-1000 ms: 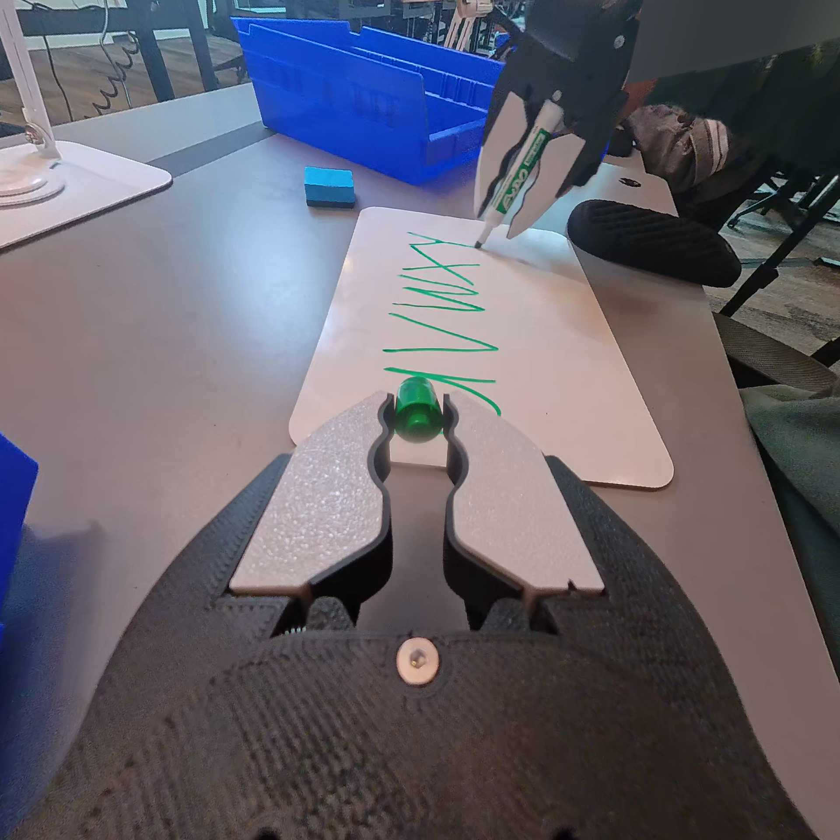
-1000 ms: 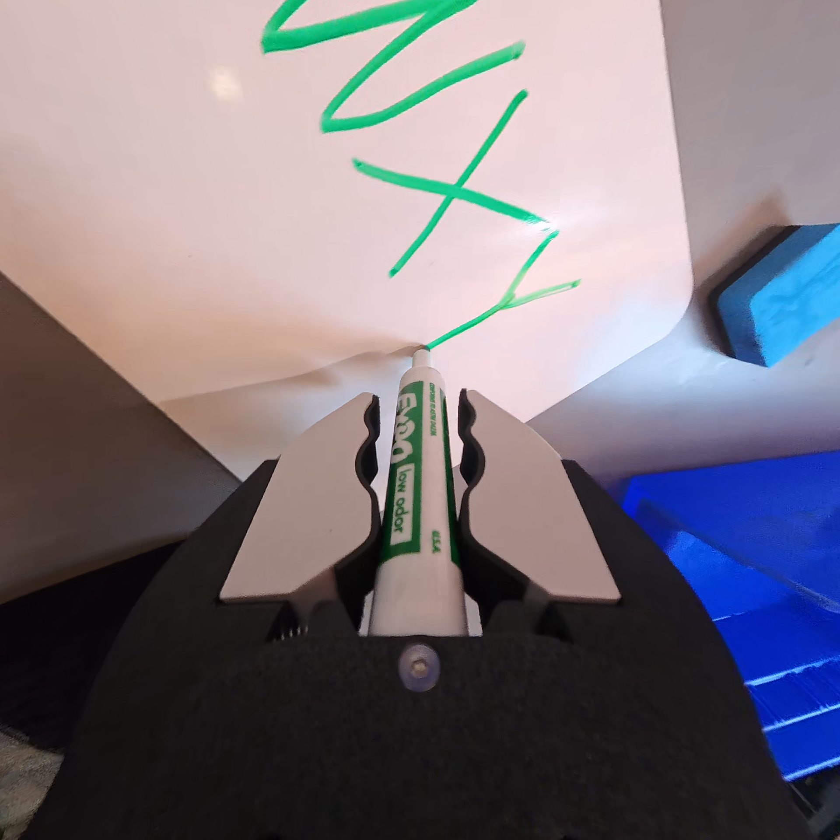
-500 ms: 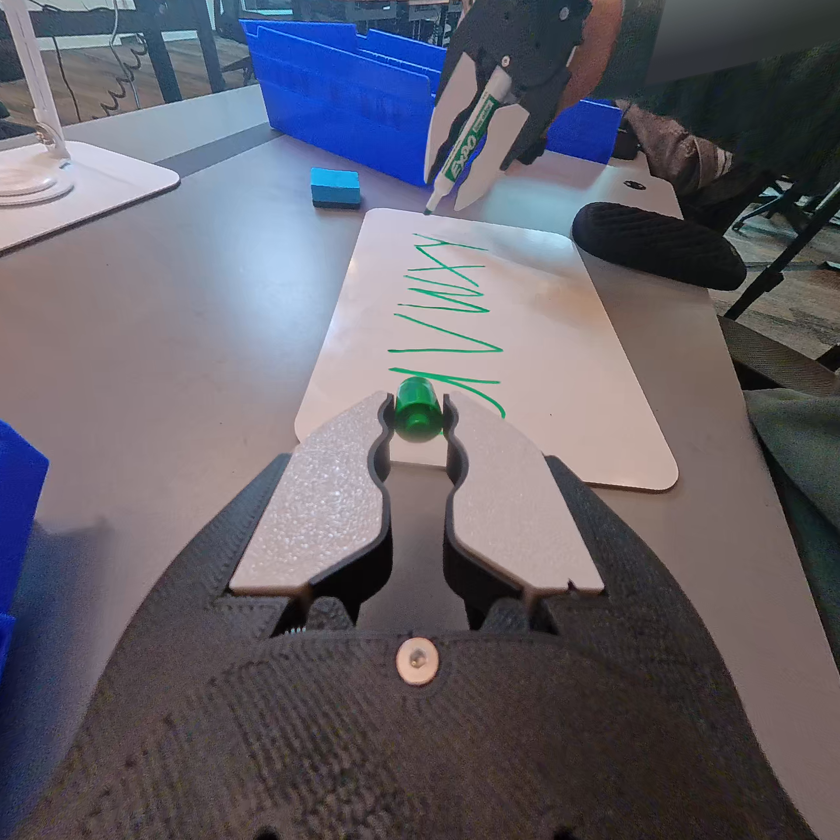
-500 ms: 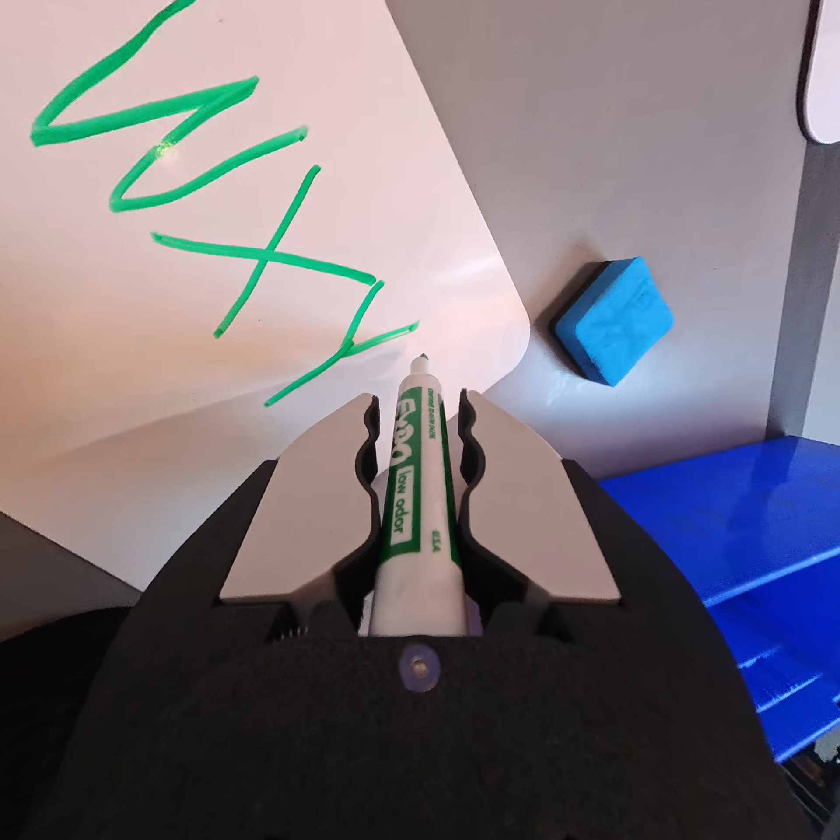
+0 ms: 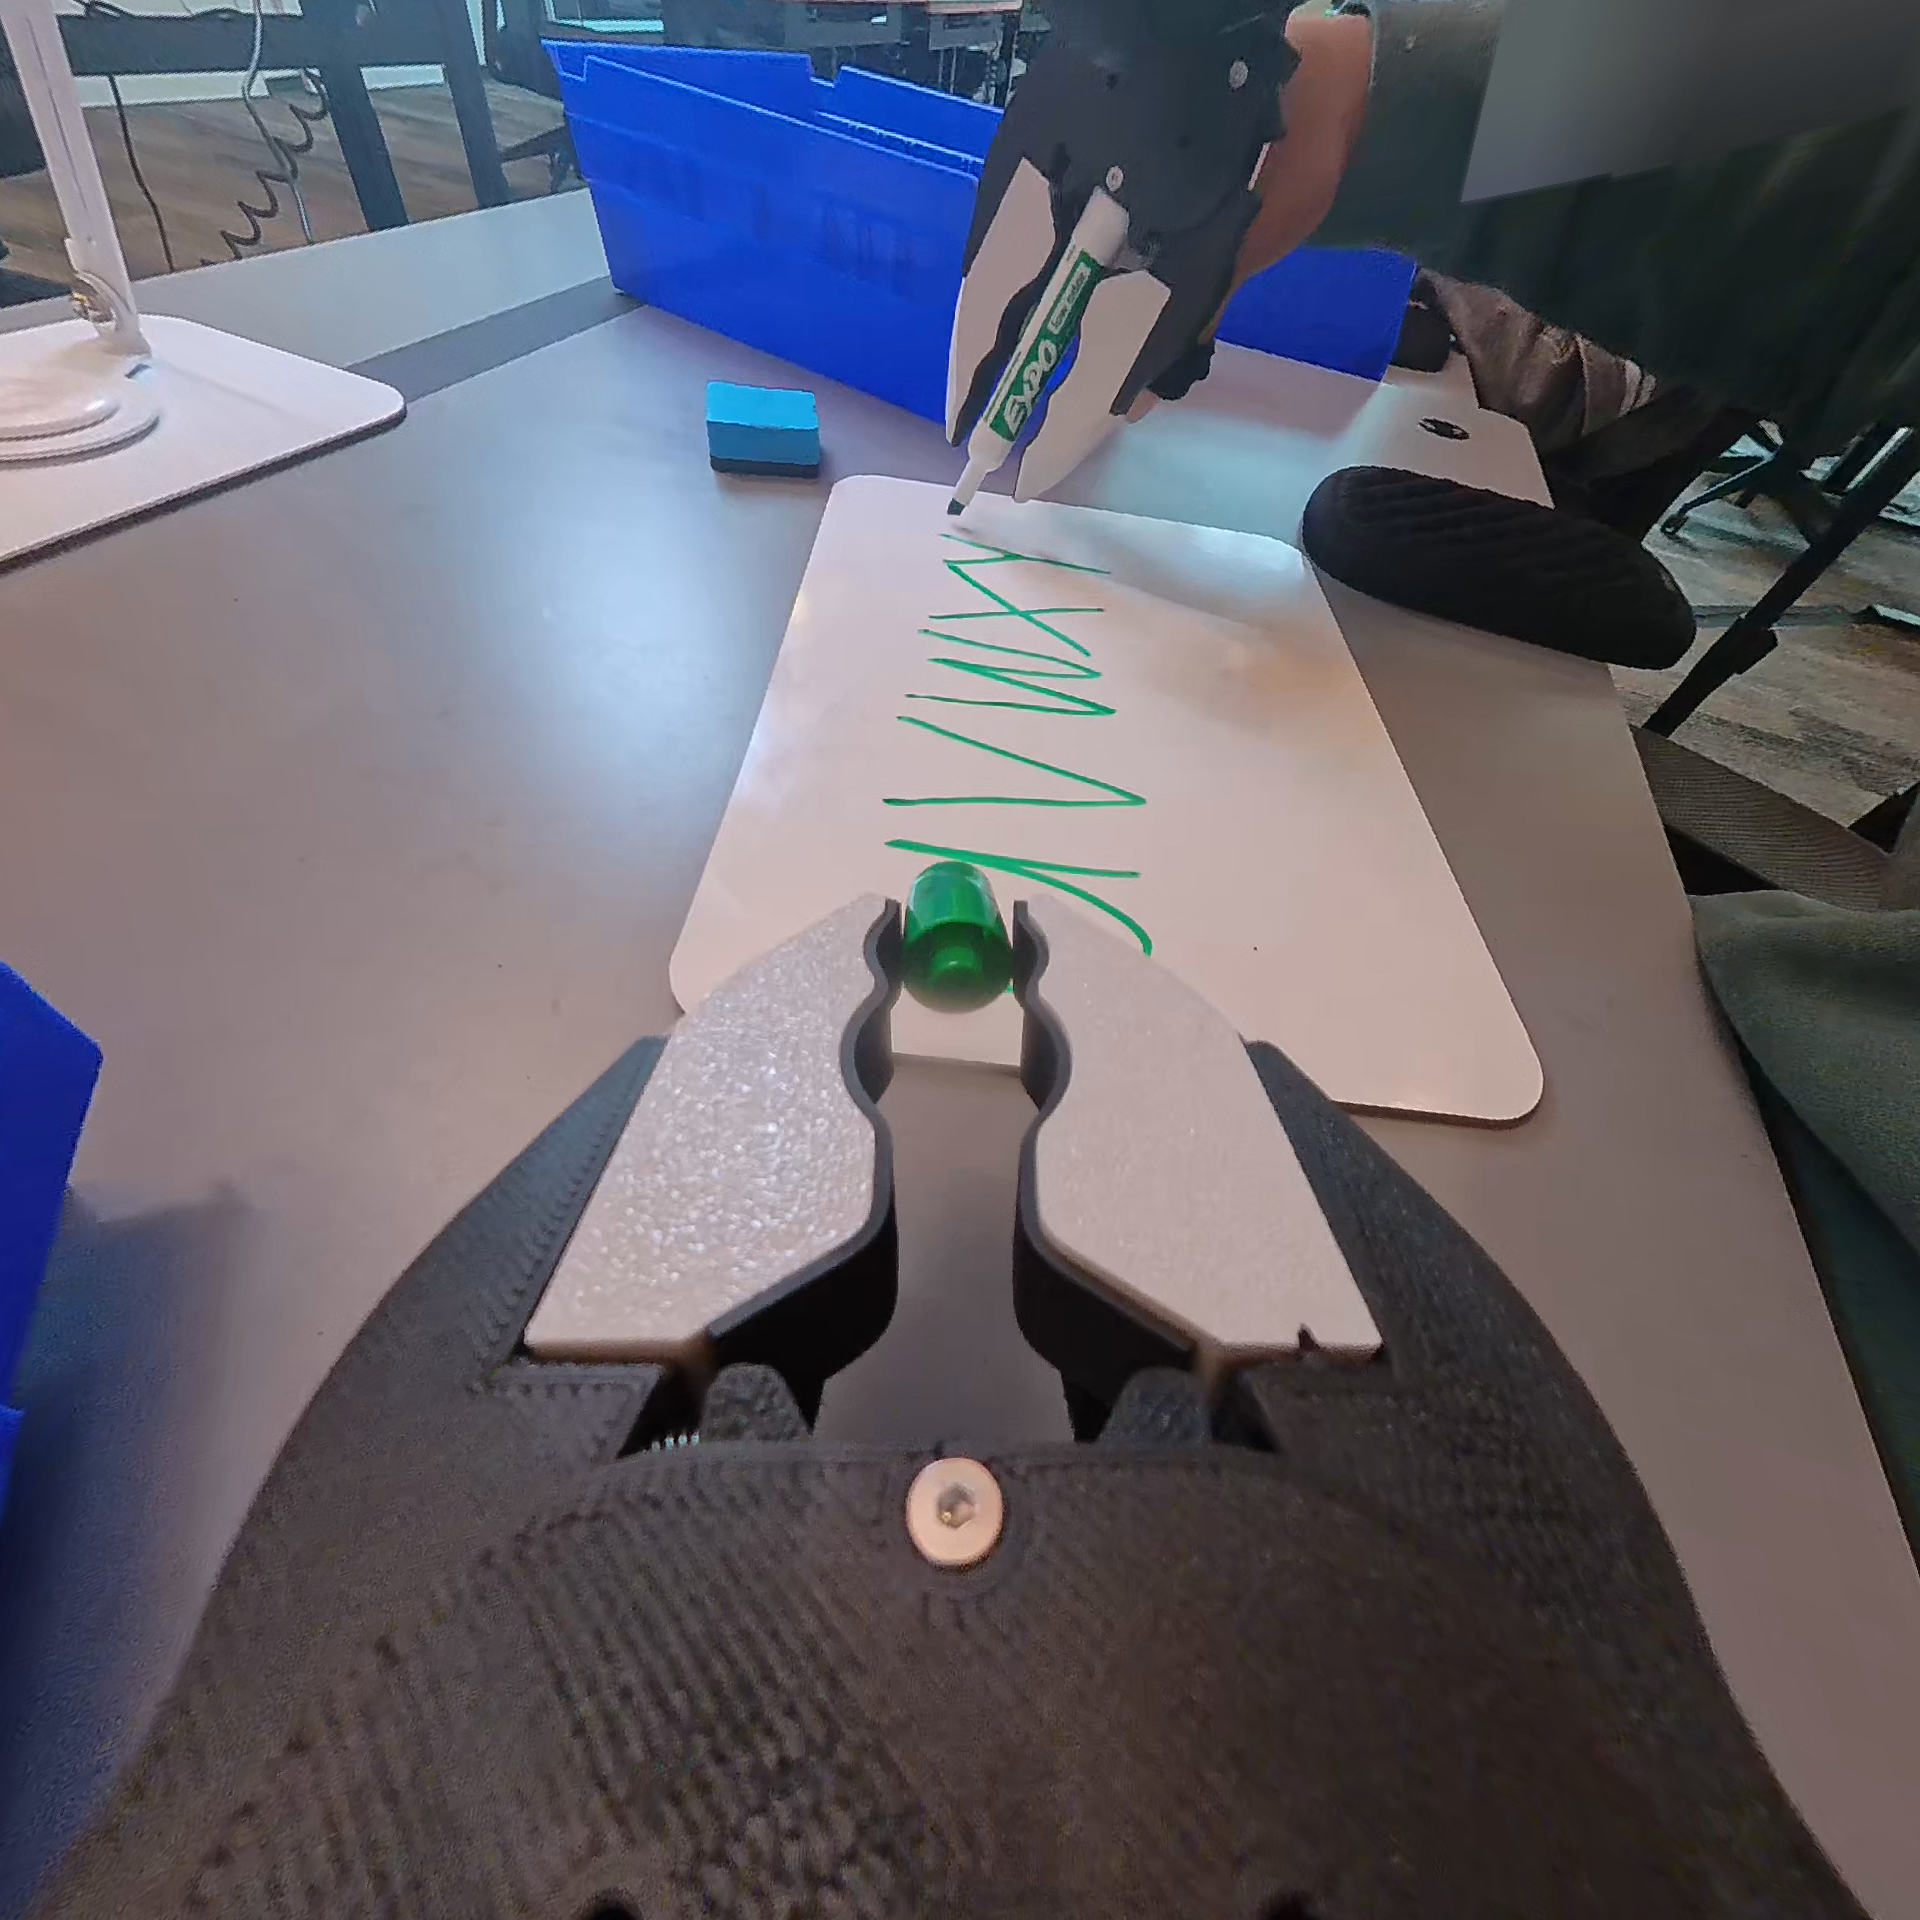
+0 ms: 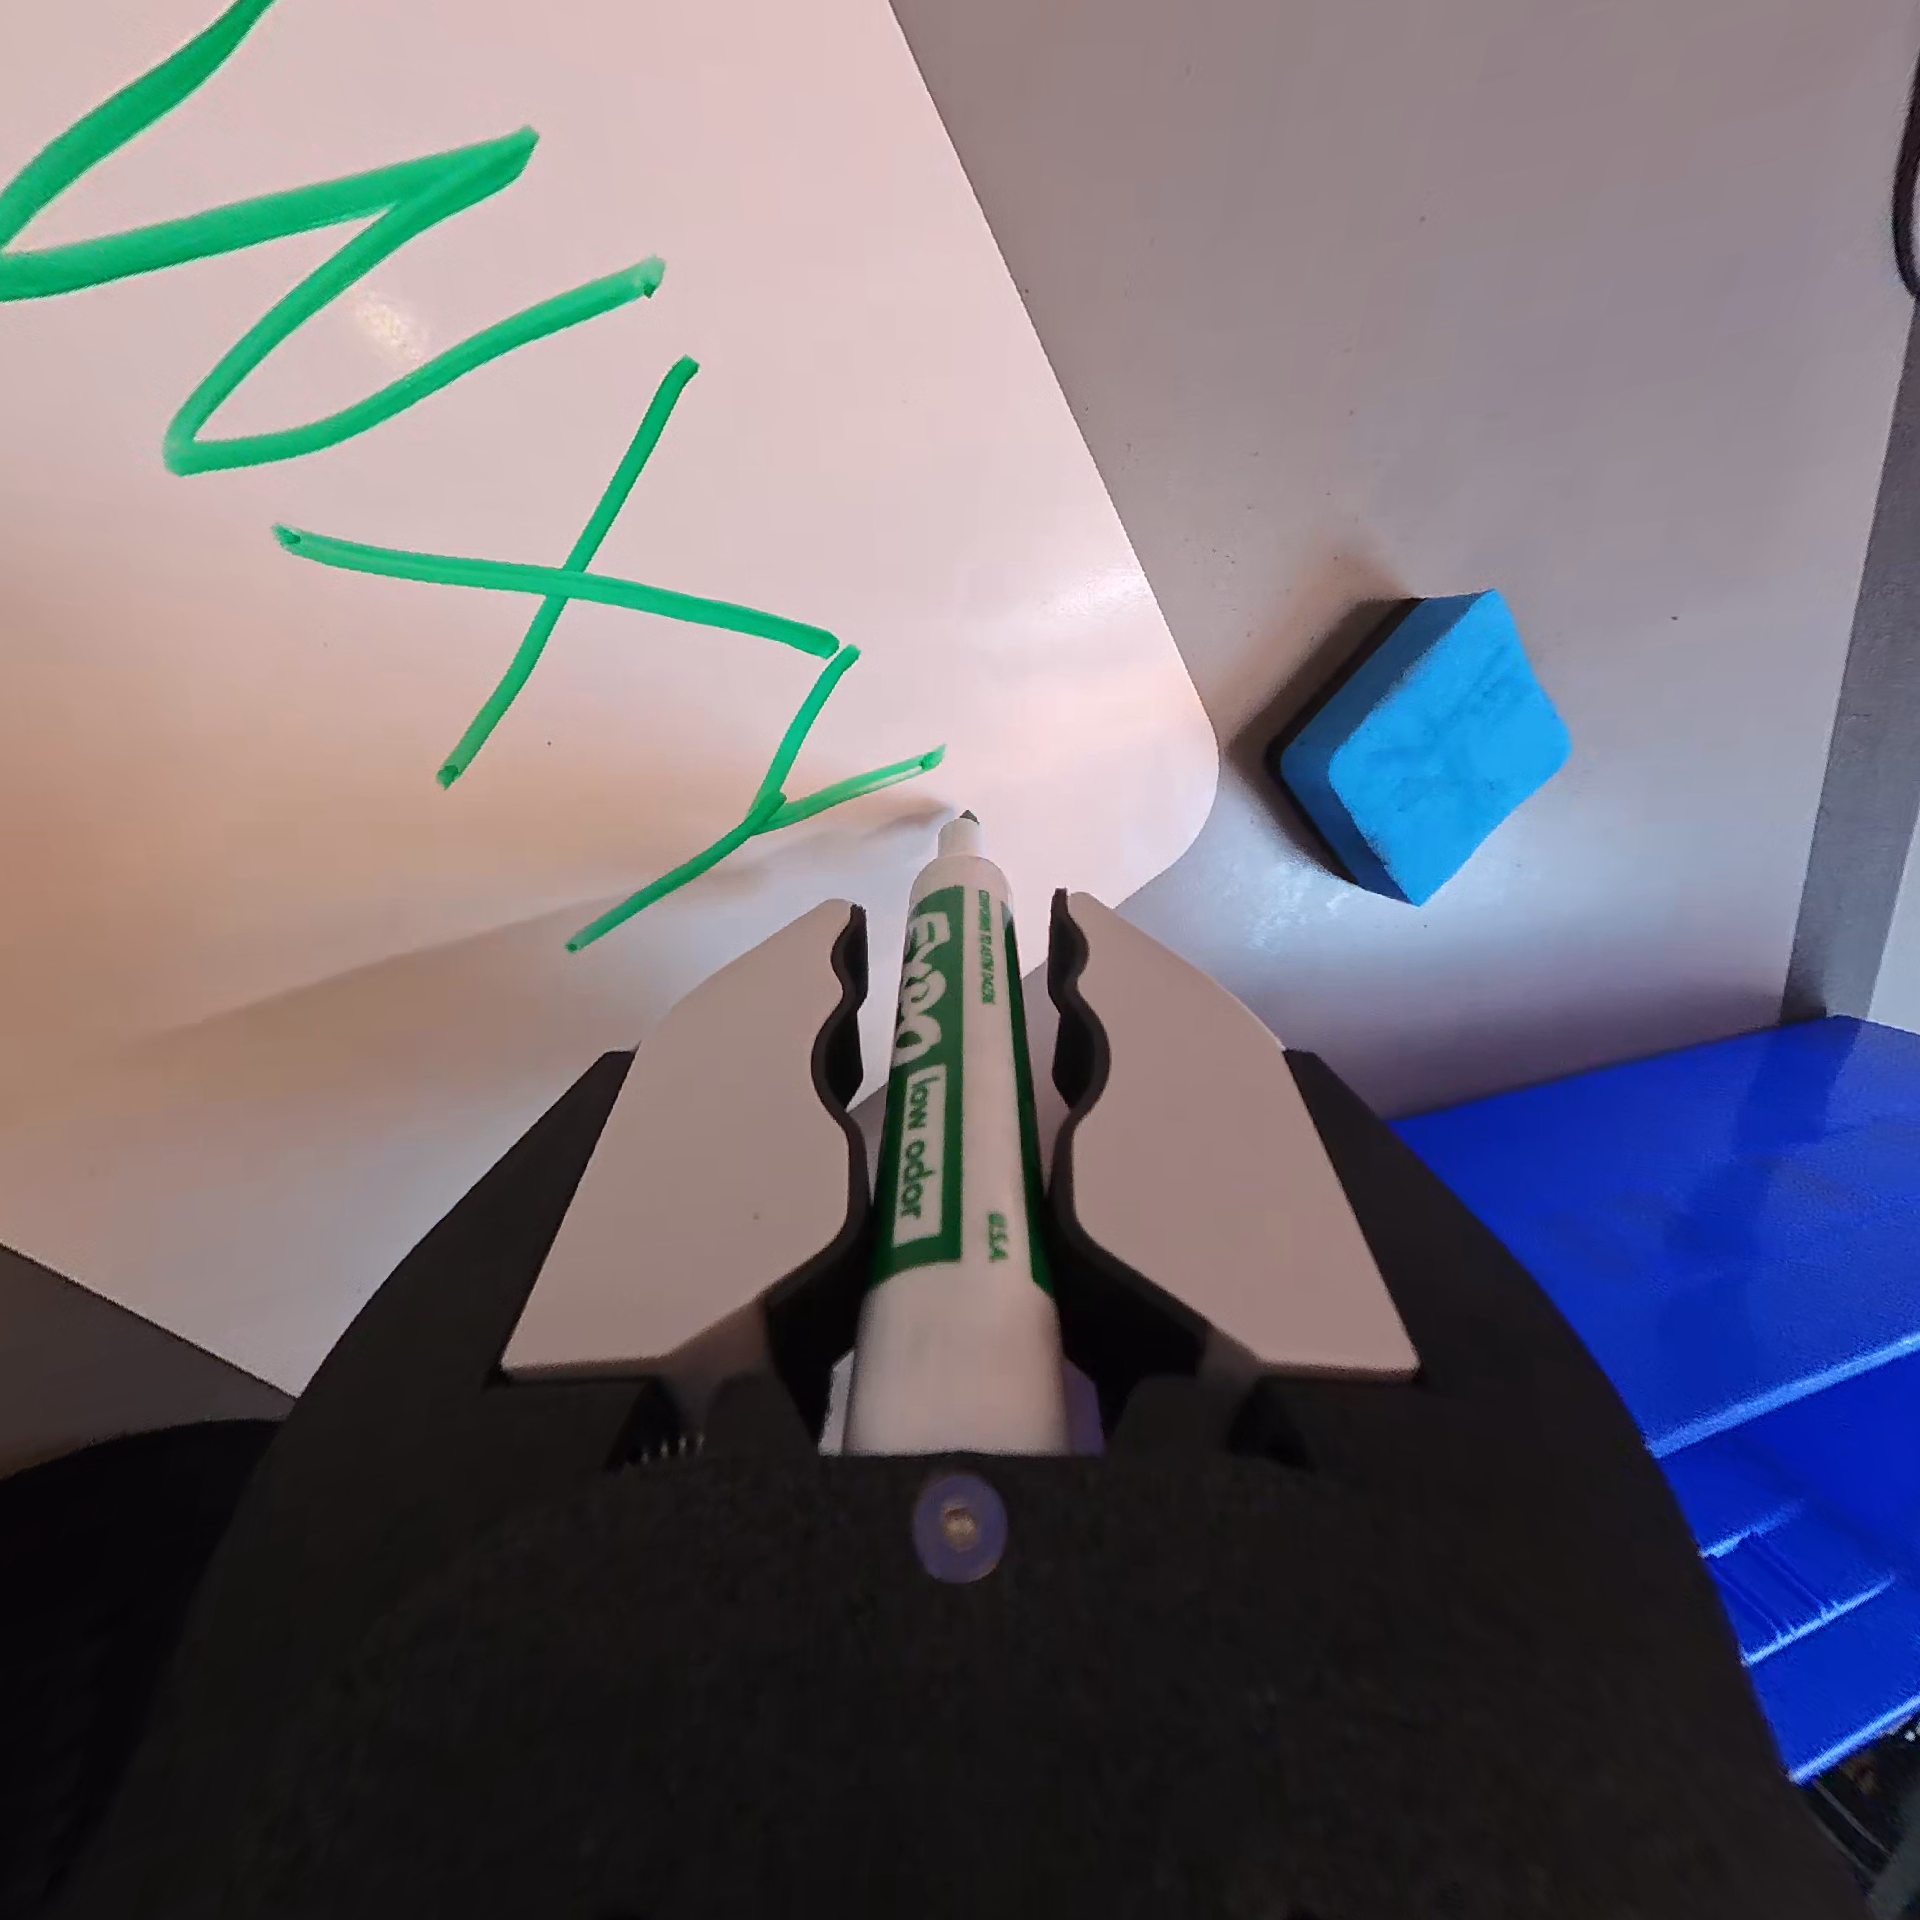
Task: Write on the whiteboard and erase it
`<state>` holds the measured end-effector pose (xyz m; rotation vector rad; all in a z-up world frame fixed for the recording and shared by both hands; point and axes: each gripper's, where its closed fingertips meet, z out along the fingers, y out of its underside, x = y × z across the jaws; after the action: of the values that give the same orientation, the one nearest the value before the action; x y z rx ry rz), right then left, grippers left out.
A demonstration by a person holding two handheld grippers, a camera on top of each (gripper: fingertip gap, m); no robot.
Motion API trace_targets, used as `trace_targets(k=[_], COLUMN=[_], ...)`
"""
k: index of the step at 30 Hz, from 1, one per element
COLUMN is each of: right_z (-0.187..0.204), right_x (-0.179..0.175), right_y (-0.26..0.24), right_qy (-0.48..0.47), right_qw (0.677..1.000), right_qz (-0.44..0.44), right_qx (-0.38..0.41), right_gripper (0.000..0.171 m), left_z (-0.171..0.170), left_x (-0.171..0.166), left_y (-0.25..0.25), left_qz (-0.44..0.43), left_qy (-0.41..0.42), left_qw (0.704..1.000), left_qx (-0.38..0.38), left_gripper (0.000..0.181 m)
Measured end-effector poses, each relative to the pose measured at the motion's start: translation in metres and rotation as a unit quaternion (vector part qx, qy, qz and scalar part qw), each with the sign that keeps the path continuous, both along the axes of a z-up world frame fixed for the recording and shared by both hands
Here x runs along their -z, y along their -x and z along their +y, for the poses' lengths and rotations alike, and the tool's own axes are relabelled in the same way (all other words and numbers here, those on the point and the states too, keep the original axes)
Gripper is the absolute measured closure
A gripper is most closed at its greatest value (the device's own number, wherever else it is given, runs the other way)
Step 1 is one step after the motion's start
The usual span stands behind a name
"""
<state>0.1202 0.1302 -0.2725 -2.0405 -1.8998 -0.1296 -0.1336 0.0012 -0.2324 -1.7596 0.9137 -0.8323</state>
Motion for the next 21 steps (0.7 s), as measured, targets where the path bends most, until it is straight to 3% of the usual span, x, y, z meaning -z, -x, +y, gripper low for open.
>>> trace_targets(k=[21], right_z=[0.014], right_x=[0.004], right_y=[-0.037], right_qy=[-0.043], right_qw=[0.998], right_qz=[-0.045], right_qx=[0.029], right_gripper=[0.138], left_z=[0.000], left_x=[0.000], left_y=[0.000], left_qz=[0.003], left_qy=[-0.003], left_qw=[1.000], left_qx=[0.000], left_gripper=[0.161])
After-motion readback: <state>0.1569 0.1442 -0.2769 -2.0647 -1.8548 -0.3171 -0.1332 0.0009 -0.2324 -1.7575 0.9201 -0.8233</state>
